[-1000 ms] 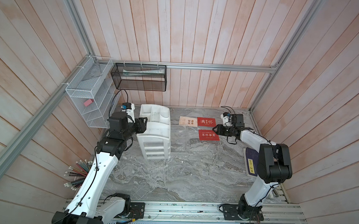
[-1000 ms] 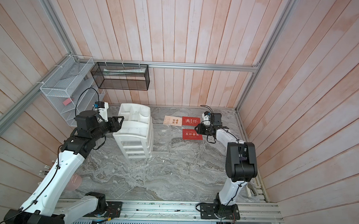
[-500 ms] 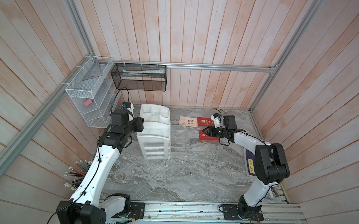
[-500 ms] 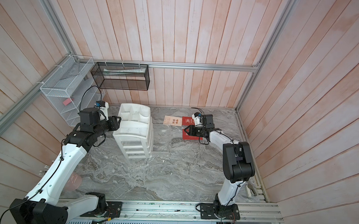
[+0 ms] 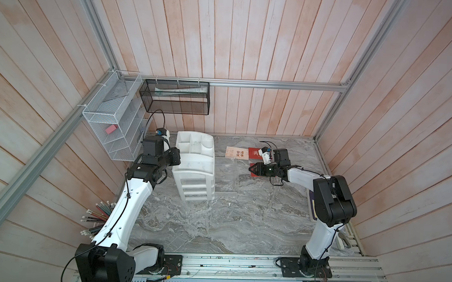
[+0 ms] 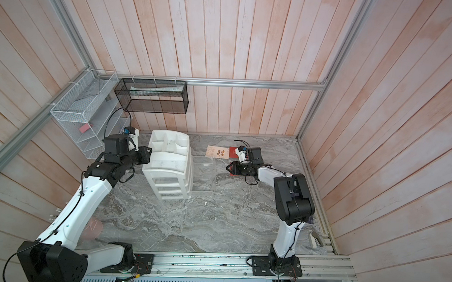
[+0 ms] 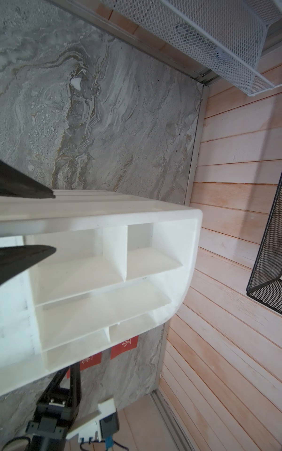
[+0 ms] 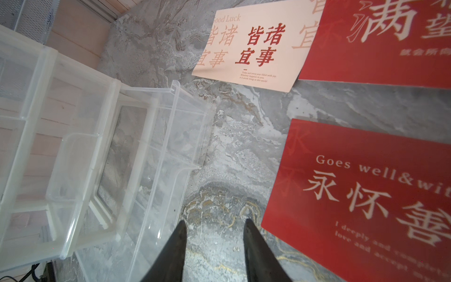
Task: Take the postcards out of the drawer
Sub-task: Close the drawer at the center of the board.
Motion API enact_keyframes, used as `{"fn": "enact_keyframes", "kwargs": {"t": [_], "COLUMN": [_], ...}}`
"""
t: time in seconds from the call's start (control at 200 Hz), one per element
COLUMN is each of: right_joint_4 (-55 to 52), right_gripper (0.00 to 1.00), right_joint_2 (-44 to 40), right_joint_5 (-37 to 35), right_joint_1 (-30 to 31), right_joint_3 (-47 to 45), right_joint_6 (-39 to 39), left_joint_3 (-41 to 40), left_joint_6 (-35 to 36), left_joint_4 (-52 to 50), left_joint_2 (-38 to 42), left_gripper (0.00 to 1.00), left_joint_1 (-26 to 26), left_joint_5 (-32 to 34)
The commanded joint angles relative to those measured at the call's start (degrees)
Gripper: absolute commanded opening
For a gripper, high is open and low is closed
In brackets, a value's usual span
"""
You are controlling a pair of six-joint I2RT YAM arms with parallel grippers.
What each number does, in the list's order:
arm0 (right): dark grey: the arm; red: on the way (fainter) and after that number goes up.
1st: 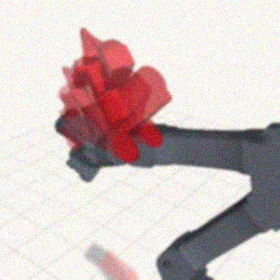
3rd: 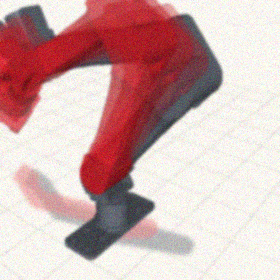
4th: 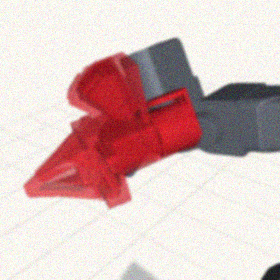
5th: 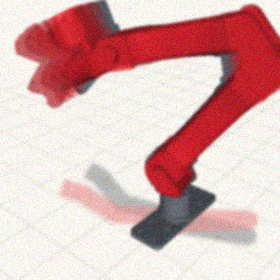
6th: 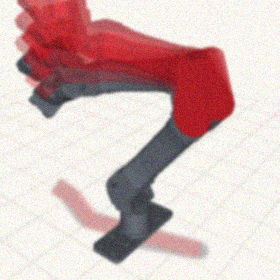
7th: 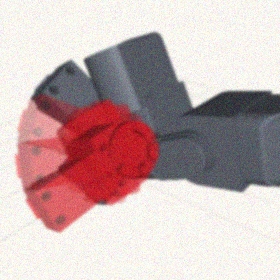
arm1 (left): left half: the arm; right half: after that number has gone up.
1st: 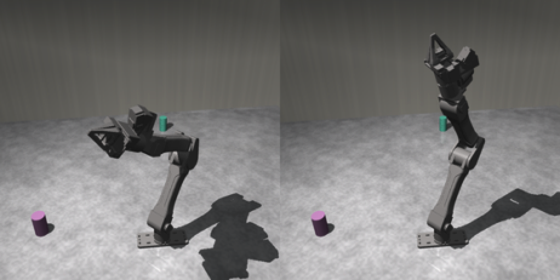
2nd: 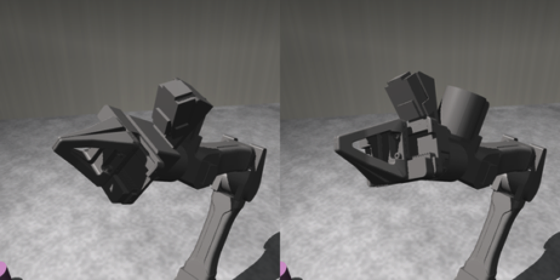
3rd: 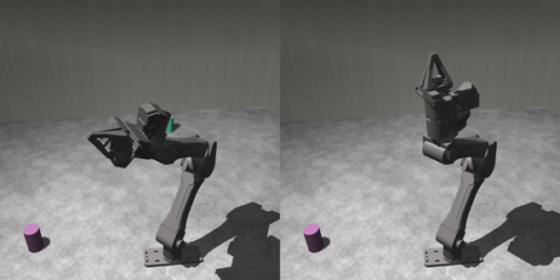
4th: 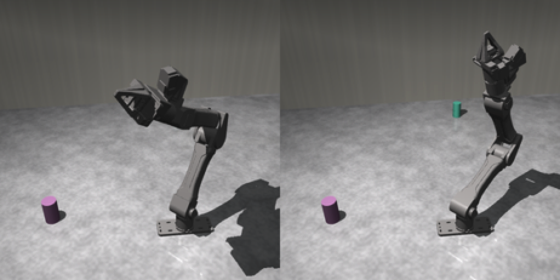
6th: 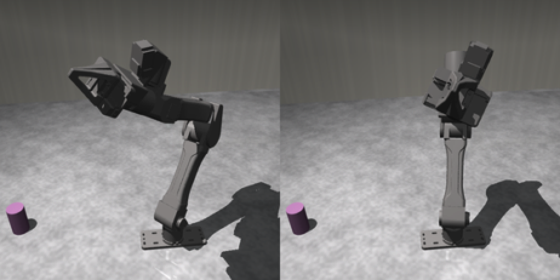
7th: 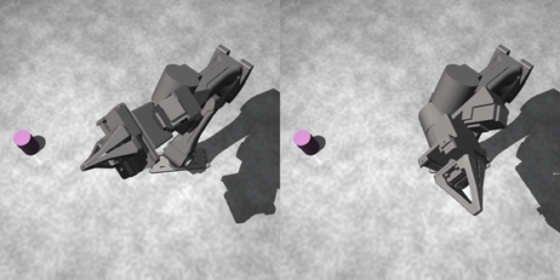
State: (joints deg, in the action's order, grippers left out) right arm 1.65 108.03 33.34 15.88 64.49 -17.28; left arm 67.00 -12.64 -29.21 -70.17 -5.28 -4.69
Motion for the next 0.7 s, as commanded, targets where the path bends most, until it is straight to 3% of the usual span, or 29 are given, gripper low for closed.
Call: {"fn": "enact_keyframes", "kwargs": {"t": [0.0,0.695], "right_joint_4": [1.57,4.37], "right_gripper": [0.39,0.39], "right_joint_2": [1.97,8.84], "right_joint_5": [0.96,2.90], "right_joint_1": [1.09,6.49], "right_joint_3": [-0.25,4.78], "right_joint_6": [-0.56,-2.88], "left_joint_3": [1.81,0.83], "left_joint_6": [0.42,-1.19], "left_joint_4": [-0.25,1.10], "left_joint_2": [-0.80,-1.22], "left_gripper": [0.32,0.26], "left_joint_1": [0.27,0.27], "left_joint_5": [-0.89,-5.98]}}
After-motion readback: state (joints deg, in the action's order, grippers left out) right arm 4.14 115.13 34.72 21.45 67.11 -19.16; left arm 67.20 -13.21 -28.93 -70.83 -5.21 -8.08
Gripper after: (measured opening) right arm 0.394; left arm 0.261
